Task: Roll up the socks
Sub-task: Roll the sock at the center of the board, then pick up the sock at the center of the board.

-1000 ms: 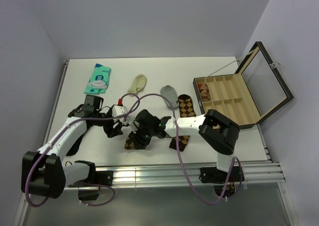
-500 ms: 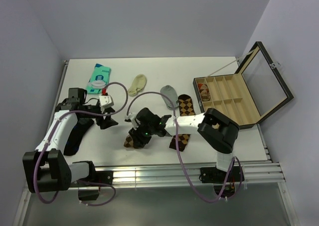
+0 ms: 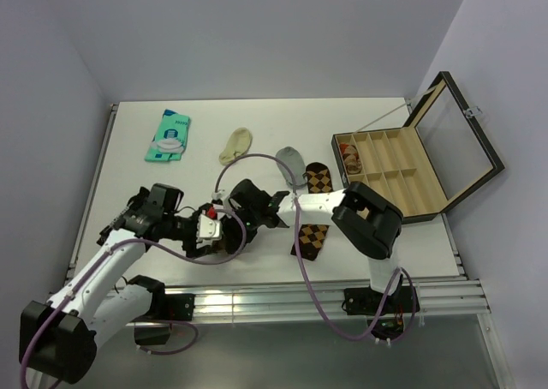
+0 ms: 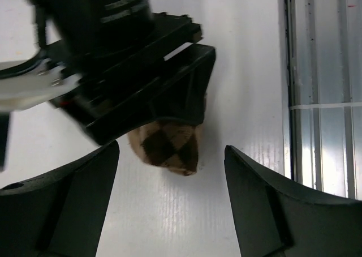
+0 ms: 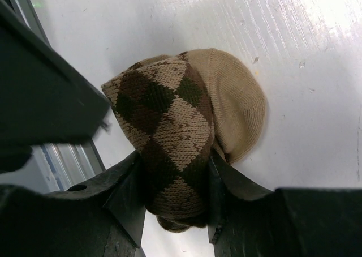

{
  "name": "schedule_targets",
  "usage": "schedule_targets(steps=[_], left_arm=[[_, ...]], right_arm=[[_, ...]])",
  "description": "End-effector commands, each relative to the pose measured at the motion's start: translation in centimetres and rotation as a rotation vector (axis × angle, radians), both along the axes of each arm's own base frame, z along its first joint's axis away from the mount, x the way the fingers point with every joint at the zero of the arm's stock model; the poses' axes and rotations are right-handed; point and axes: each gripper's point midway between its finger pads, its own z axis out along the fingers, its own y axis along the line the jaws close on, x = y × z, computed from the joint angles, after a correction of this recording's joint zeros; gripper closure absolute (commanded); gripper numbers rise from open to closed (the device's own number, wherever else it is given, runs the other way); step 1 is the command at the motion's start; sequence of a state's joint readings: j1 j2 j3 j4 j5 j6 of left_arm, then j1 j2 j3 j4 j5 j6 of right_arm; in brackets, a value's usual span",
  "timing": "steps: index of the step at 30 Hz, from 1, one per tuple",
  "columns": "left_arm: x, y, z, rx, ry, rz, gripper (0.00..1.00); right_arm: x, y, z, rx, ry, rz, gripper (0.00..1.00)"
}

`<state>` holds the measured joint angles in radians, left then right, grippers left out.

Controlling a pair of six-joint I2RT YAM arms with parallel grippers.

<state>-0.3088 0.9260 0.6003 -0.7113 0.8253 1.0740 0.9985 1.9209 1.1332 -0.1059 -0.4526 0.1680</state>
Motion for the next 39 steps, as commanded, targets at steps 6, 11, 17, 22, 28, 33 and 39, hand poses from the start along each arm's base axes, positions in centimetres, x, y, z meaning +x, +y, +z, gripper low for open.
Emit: schedule_targets(steps=[6,11,17,22,28,33,39], left_arm=[[1.8,-1.0,0.2,0.027,-0.011,0.030,0.25],[2.7,-2.0,3.0,-0.045,-0.007,0.051,0.27],[3.5,-2.2,5.9,-0.113,-0.012,0.081,0.28],[4.4,-1.9,8.4,-0.151,-0.007,0.098,0.29],[5.3,-1.1,9.6,-0.175,0.000,0.120,0.29],[5.6,-0.8,9.9,-0.177,-0.003,0.136,0.29],[5.8,-0.9,9.9,-0.184,0.005,0.141,0.29]], right_arm=[[-1.7,-6.4,-7.1,-0.278,0.122,-0.059,0.82],[-1.4,-6.9,-7.1,-0.273,0.142,-0.090,1.00],[-1.4,-6.4,-5.3,-0.190,0.164,-0.117,1.00],[0.5,-6.2,-2.4,-0.129,0.147,-0.186,1.00],[2.4,-5.9,1.1,-0.049,0.131,-0.246,1.00],[3.7,-6.1,4.5,0.032,0.117,-0.278,1.00],[5.7,-7.8,8.2,0.094,0.078,-0.348,1.00]])
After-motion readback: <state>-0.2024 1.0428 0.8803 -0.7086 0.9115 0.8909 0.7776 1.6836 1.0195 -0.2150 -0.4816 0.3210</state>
